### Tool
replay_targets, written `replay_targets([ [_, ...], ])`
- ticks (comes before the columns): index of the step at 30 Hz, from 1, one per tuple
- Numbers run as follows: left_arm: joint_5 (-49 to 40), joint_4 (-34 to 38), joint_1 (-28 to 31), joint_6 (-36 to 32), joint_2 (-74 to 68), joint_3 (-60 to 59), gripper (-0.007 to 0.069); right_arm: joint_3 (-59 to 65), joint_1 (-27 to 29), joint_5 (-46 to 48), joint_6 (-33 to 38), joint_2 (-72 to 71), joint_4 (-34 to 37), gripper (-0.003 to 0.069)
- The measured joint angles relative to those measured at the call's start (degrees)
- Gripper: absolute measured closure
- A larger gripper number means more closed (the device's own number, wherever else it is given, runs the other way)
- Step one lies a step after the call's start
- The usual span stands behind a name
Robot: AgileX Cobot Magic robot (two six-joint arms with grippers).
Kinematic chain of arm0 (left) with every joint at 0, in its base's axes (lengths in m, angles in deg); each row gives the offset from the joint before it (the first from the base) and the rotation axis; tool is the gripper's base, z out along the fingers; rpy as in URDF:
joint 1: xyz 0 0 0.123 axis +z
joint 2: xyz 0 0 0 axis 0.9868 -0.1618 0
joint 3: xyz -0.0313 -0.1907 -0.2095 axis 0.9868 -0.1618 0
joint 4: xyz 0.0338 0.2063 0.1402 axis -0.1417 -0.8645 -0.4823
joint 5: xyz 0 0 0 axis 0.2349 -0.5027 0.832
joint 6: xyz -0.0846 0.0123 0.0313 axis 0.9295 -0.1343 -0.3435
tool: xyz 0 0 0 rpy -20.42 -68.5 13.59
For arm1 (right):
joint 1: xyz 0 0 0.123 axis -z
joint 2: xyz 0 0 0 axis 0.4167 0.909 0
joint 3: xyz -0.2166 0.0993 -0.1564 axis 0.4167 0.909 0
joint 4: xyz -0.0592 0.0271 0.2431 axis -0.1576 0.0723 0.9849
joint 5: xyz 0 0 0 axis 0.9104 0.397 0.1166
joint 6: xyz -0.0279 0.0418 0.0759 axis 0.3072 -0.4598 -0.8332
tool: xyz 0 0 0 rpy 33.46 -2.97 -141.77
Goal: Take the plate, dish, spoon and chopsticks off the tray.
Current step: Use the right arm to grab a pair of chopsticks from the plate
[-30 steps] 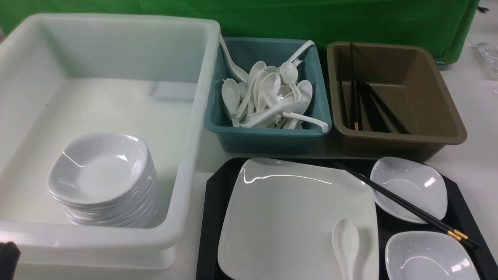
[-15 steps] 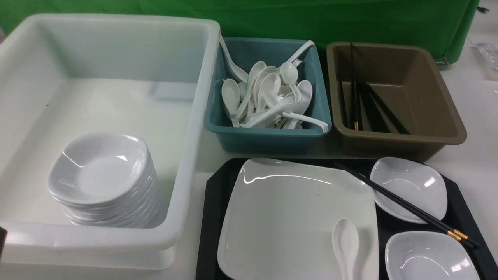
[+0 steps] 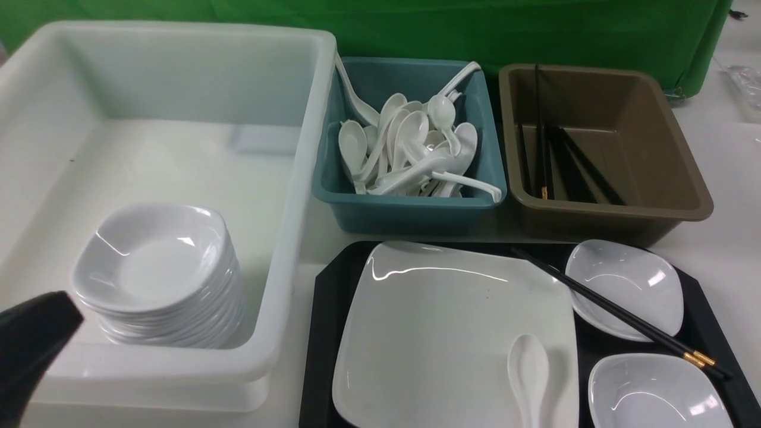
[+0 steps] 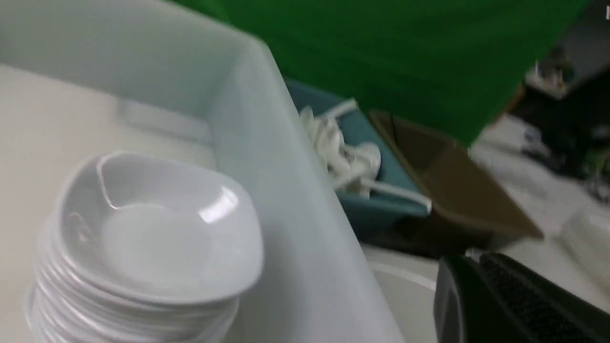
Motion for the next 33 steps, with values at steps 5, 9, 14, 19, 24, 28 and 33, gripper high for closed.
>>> replay_targets([
  [5,-8.4,0.0,-0.9,-9.8,-16.8,8.5,0.0607,0.0,0.0,0.0,0.0,0.0,0.0,0.0418],
  [9,-7.4,2.4,-5.0,-15.1,-23.3,10.2,0.0609,0.0,0.0,0.0,0.0,0.0,0.0,0.0418],
  [14,-3.9,1.2,-15.1,-17.4,-29.0,10.4,0.0622,0.0,0.0,-4.8,-3.7,0.0,1.9,0.0418],
  [19,-2.7,-1.9,-20.7,-18.7,-29.9,10.4,0.0624,0.0,0.0,-15.0,-22.4,0.0,6.9,0.0418],
  [24,0.8,-2.8,-21.7,-19.3,-29.9,10.4,0.0624,-4.0,-1.8,-11.8,-27.0,1.9,7.4,0.0477],
  [28,4.3,-2.8,-21.7,-19.5,-30.0,10.4,0.0617,-17.0,-7.4,3.4,-15.2,14.2,7.4,0.0521],
  [33,5.0,-2.3,-21.7,-21.2,-29.6,10.4,0.0616,-37.7,-14.4,24.5,-0.3,40.8,3.0,0.0517],
])
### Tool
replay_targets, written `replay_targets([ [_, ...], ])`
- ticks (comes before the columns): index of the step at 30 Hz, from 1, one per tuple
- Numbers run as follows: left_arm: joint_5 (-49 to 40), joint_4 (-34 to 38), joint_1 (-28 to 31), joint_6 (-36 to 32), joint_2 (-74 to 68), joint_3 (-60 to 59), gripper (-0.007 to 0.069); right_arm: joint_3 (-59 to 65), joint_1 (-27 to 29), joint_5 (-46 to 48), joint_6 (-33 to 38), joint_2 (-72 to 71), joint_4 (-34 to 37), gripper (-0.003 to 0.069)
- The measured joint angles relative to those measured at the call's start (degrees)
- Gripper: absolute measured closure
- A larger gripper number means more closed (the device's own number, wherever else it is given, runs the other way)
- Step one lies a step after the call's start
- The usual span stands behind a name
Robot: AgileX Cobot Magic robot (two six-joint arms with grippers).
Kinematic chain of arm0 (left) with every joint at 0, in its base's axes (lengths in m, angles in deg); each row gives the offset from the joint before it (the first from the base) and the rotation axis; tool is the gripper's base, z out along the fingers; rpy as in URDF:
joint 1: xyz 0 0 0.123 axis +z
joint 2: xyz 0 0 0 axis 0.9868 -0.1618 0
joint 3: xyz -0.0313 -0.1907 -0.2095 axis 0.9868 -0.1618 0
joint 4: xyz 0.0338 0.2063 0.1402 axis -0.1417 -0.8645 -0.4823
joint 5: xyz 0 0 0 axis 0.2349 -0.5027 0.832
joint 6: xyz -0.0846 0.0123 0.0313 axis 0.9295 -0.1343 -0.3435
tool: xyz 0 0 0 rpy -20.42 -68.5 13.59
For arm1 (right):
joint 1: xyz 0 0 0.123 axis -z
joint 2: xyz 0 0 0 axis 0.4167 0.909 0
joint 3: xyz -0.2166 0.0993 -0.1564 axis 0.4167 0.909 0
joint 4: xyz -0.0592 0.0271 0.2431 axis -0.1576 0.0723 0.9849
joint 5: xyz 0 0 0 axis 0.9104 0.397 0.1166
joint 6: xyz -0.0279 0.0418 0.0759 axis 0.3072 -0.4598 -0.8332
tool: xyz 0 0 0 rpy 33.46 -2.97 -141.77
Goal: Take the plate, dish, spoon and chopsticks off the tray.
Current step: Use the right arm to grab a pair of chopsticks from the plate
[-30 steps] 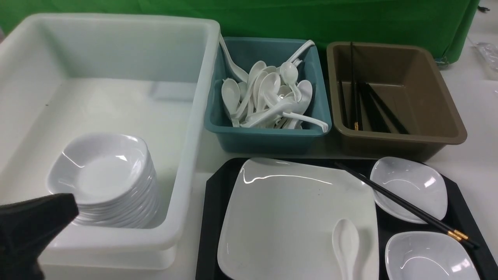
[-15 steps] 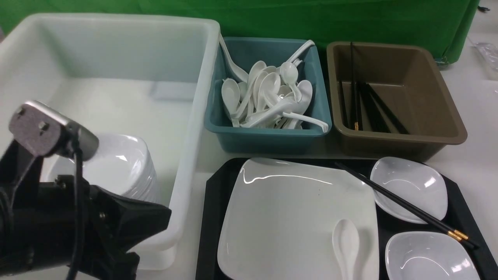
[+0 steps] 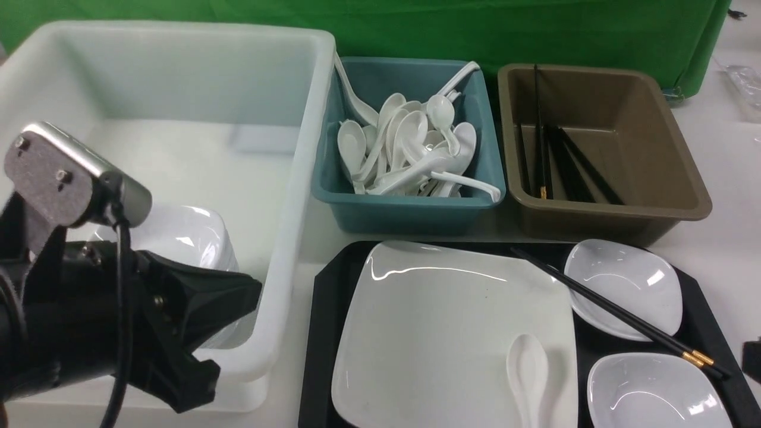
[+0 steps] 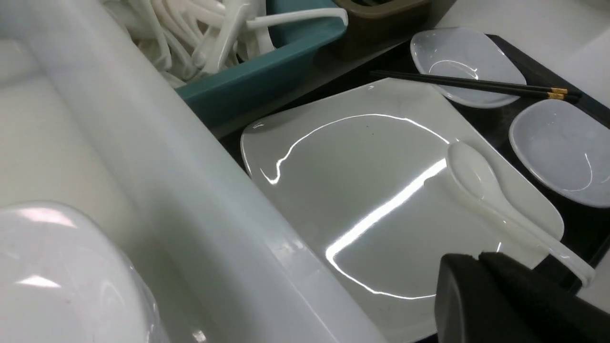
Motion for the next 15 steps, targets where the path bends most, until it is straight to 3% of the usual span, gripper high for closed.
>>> replay_targets([
  [7,-3.7,5.7,0.0,-8.0,5.8,0.0,0.0616,-15.7,-0.1,12.2,9.4,26.6,-5.6,0.0435],
  [10,-5.8,7.9,0.0,-11.7,9.9,0.0,0.0616,-21.4,3.3,13.1,14.3,37.2,-4.1,0.0384],
  [15,-7.9,8.0,0.0,-12.3,12.5,0.0,0.0616,-26.9,7.5,12.8,22.7,46.7,1.7,0.0338],
])
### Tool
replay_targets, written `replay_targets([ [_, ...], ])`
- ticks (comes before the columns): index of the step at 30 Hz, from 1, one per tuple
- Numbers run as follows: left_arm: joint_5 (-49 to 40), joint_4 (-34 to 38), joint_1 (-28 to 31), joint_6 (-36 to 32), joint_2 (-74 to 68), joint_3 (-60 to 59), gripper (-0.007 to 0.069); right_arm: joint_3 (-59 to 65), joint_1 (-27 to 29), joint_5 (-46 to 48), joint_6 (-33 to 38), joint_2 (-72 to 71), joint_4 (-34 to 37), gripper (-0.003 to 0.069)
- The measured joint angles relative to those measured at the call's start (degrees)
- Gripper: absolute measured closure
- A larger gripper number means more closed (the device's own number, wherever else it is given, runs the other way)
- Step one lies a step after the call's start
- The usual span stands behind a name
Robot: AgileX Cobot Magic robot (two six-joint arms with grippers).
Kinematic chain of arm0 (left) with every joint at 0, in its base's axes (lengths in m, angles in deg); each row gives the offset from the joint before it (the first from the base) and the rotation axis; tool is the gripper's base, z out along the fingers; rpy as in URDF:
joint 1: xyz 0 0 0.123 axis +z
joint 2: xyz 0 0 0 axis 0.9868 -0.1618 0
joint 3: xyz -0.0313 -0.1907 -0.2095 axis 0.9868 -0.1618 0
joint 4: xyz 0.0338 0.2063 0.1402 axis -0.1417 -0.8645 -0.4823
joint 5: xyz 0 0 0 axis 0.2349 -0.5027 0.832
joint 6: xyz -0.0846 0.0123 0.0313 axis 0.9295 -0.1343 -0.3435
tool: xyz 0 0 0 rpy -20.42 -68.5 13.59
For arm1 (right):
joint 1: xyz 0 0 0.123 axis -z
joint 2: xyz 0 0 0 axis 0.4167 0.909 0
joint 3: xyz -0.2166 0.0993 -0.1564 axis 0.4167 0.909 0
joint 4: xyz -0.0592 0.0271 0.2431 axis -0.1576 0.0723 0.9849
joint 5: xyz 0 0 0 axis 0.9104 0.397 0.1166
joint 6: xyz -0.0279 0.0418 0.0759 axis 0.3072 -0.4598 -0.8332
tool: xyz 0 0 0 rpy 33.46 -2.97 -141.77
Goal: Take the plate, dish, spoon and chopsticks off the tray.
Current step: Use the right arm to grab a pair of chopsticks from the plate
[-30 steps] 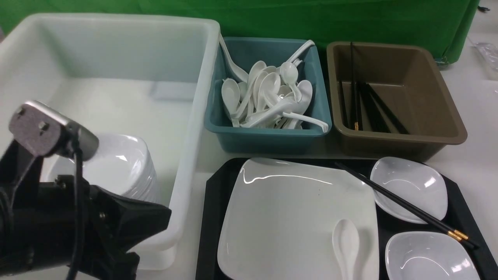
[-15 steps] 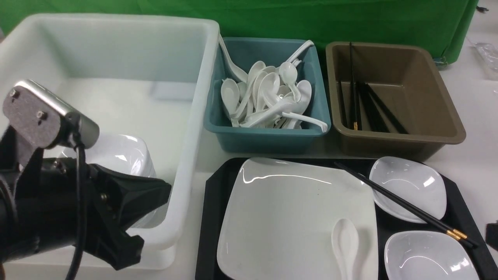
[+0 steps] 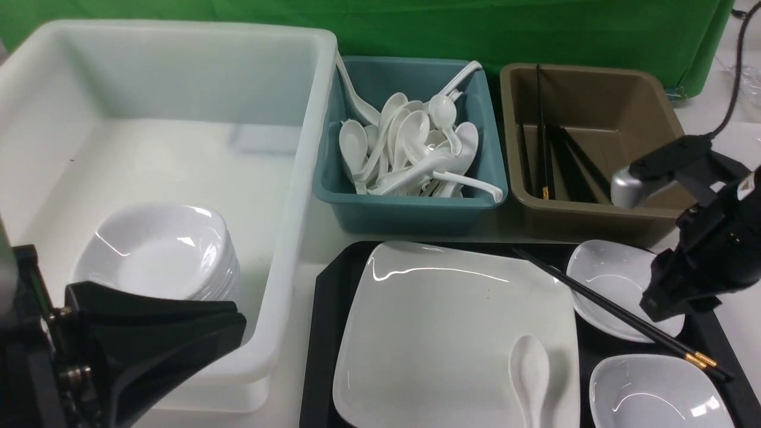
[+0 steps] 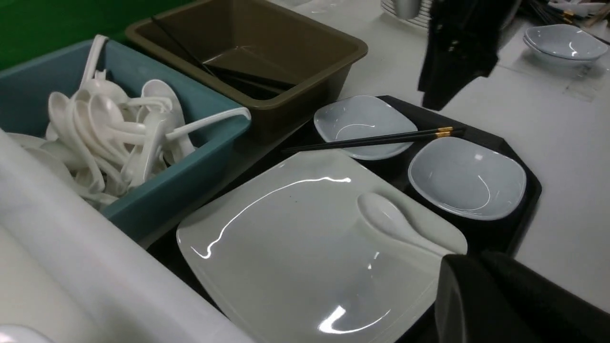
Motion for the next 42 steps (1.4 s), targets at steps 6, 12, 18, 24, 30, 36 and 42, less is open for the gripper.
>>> replay_targets([
  [6,0.5,-1.0,0.0,-0.1,0.1,0.0,0.0616,-3.3,1.2,-3.3,3.5,9.5,2.2,0.0263],
  [12,1.3,-1.3,0.0,-0.1,0.1,0.0,0.0616,-3.3,2.3,-8.7,3.6,14.4,2.1,0.0250],
  [18,1.7,-2.1,0.0,-0.3,0.1,0.0,0.0616,-3.3,2.9,-10.3,3.6,17.3,2.0,0.0250],
  [24,2.1,-2.5,0.0,-0.5,0.1,0.0,0.0615,-3.4,2.9,-11.3,3.9,19.0,1.8,0.0253],
  [30,2.1,-2.5,0.0,-0.5,0.1,0.0,0.0615,-3.4,3.0,-9.7,7.6,19.7,1.5,0.0446],
  [36,2.1,-2.5,0.0,-0.5,0.1,0.0,0.0615,-3.4,3.1,-4.9,11.0,17.8,1.3,0.0536],
  [42,5.4,-2.5,0.0,-0.5,0.1,0.0,0.0615,-5.2,1.0,0.1,12.9,9.3,1.8,0.0536],
])
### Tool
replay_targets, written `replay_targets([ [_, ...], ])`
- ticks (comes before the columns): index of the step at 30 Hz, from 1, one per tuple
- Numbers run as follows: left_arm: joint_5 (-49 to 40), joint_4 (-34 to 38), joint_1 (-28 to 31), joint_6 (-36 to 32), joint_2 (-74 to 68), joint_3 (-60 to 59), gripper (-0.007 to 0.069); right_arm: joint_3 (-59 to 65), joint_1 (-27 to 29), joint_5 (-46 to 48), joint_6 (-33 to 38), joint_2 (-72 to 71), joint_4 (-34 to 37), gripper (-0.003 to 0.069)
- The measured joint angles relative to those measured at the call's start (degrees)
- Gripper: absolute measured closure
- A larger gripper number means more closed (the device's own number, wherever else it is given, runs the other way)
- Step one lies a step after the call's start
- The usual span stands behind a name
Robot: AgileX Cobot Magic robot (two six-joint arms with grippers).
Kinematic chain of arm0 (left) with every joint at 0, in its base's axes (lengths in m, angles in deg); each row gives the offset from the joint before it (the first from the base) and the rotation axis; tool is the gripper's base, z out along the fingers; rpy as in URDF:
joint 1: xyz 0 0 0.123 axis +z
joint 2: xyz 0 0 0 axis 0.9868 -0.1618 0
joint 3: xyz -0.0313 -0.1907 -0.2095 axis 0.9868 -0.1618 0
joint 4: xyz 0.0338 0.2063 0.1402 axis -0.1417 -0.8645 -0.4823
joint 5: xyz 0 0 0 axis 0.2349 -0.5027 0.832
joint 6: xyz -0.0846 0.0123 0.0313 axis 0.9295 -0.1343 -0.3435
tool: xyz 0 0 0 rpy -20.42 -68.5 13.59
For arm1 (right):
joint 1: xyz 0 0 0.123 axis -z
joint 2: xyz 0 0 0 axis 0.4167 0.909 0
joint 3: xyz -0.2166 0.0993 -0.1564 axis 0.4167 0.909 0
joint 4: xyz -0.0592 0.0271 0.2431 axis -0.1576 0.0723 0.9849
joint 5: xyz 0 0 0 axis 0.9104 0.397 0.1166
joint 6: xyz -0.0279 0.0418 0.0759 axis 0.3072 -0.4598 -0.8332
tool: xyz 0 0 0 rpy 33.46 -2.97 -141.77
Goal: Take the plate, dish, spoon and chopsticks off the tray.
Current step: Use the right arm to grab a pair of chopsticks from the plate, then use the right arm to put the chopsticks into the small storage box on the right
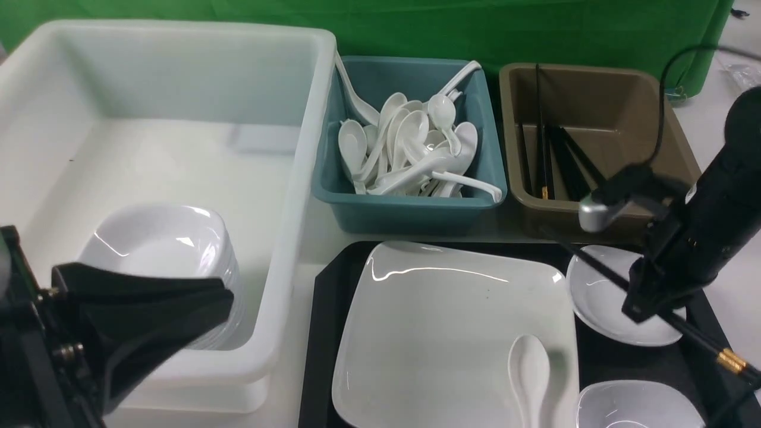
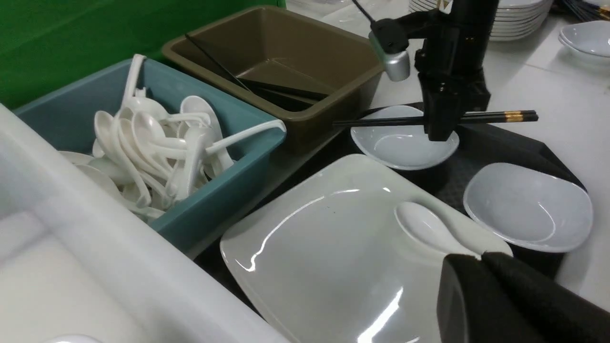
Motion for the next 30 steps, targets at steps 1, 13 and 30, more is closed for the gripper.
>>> replay_targets([
  [1,1.2,0.0,0.0,0.0,0.0,0.0,0.0615,-1.0,-0.7,-0.2,-0.3,-1.9,0.9,0.0536],
  [13,11.5,1.2,0.0,0.0,0.0,0.0,0.0615,-20.6,2.7,-29.5,-26.1,5.9,7.0,0.0536],
  [30,11.1,-0.3,0.0,0.1,0.0,0.0,0.0615,-25.0,5.1,-14.1,-28.5,8.1,1.3,0.0270],
])
